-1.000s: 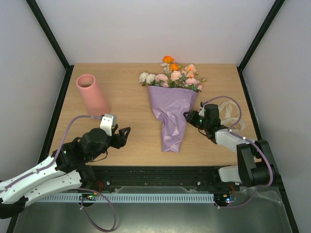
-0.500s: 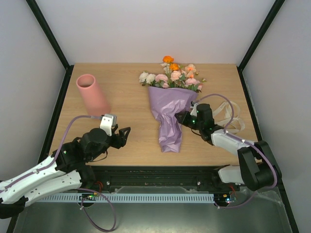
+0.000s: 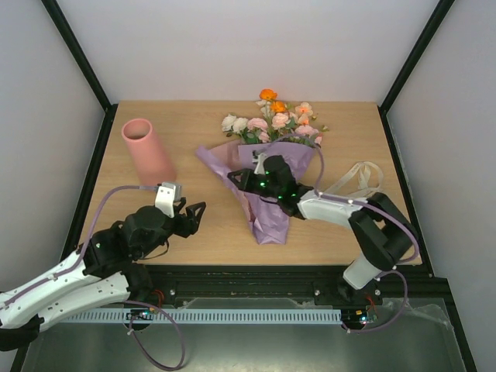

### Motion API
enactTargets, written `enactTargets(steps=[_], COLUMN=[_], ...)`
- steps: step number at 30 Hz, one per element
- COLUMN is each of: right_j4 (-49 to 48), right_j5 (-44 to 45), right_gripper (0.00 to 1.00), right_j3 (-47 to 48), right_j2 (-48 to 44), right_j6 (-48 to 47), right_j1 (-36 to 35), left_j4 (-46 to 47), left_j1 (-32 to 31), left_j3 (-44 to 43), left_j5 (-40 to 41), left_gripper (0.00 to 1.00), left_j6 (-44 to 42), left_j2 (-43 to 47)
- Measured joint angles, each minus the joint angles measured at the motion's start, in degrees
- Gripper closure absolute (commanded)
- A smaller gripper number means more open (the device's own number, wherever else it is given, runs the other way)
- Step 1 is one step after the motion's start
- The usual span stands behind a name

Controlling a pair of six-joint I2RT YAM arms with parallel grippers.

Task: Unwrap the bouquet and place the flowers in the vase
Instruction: Unfold the wrapping paper at the center of the board.

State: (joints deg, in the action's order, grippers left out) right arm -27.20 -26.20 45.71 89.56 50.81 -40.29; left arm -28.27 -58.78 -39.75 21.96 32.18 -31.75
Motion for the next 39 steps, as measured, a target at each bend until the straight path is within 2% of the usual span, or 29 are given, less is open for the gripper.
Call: enactTargets(steps=[4,7,11,15,19,22,26,29,32,35,39], right_j4=[-0.02,1.60,8.31,16.44,21.88,24.48,24.94,24.09,24.15,25.14,28.20], right_j5=[0.55,1.73,7.34,13.14,18.38,21.70,20.72,18.12,19.43,24.20,32.17], right_gripper=[0.69,0.61,0.43,0.36,0.37,0.42,0.49,0.53,0.53,0.52,0.52], right_j3=[4.63,5.86,5.49,3.91,1.68,-1.62,-6.34,-9.25,-9.88,-9.86,-9.86], right_j2=[5.03,5.86,3.37,-2.84,-10.01,-14.49,-16.48,-16.50,-16.50,-16.50,-16.52], right_j6=[0.74,-0.42,-4.55,-9.11,-13.07,-15.02,-15.45,-14.60,-13.62,-13.18,-13.33], right_j1=[-4.09,-5.33,-5.29,-5.09,-5.09,-5.09,-5.05,-5.05,-5.07,-5.05,-4.52], left_j4=[0.00,0.00,0.02,0.02,0.13,0.70,2.54,4.96,6.47,8.76,13.03], left_j1=[0.00,0.00,0.00,0.00,0.00,0.00,0.00,0.00,0.00,0.00,0.00], left_j3=[0.00,0.02,0.02,0.07,0.13,0.42,0.42,0.33,-0.98,-3.96,-8.20], left_j5=[0.07,0.15,0.15,0.17,-0.24,-1.36,-3.13,-5.40,-7.13,-8.92,-12.79], left_gripper=[0.01,0.00,0.01,0.00,0.00,0.01,0.04,0.17,0.29,0.41,0.51], left_j6=[0.20,0.22,0.22,0.22,0.17,-0.07,-0.07,0.04,0.04,-0.44,-0.68], left_j2=[0.76,1.51,1.97,1.90,1.27,0.55,-1.75,-4.63,-9.86,-17.81,-27.54])
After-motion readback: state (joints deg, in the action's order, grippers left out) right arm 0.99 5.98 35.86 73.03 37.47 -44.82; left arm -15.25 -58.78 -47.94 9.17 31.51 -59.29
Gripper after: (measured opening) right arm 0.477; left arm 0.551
